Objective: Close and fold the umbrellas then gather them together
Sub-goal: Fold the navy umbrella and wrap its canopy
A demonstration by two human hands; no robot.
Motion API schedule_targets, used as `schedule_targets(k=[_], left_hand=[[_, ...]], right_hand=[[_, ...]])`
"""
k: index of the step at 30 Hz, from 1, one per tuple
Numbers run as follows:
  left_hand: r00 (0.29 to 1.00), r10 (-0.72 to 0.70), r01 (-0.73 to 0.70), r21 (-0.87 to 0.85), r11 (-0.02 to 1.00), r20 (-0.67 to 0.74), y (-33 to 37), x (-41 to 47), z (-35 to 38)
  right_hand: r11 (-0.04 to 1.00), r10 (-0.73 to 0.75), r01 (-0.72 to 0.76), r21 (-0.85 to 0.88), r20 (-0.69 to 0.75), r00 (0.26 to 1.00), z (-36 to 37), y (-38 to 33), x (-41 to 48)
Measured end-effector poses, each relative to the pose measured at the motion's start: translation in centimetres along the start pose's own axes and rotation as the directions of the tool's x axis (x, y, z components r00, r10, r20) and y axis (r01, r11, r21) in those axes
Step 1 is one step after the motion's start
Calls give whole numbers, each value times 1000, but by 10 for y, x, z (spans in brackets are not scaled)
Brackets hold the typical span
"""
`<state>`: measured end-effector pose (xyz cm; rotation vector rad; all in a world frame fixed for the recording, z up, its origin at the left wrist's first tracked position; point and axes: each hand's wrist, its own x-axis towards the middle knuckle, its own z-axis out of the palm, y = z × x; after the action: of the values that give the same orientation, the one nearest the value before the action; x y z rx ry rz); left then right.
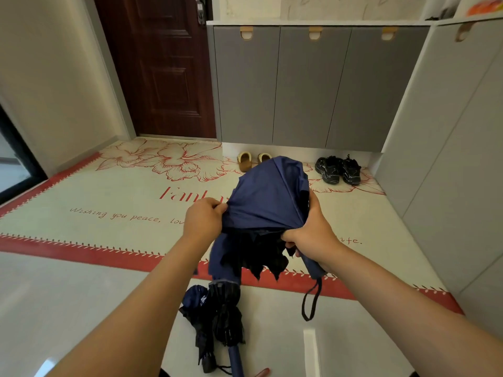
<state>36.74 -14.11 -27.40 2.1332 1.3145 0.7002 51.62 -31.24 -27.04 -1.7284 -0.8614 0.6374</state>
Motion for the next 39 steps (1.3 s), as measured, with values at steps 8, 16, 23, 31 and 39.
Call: schedule_targets(k=[8, 16, 23, 31, 39], left_hand=[[901, -108, 395, -689, 607, 421, -1, -6, 10], [869, -22, 454, -778, 434, 495, 5, -14, 0], [984, 122, -20, -606, 795, 128, 23, -19, -5], [976, 218, -176, -504, 846, 25, 22, -15, -6], [978, 201, -151, -474, 868, 56, 9, -10, -21]], right_hand=[[982, 17, -49, 183, 171, 985, 4, 3, 0], [988, 144, -156, 10, 324, 935, 2, 9, -1], [978, 196, -175, -116, 217, 956, 3, 10, -1], [985, 3, 27, -170, 174, 985, 9, 15, -5], [960, -128, 190, -206, 284, 950, 9, 12, -15]])
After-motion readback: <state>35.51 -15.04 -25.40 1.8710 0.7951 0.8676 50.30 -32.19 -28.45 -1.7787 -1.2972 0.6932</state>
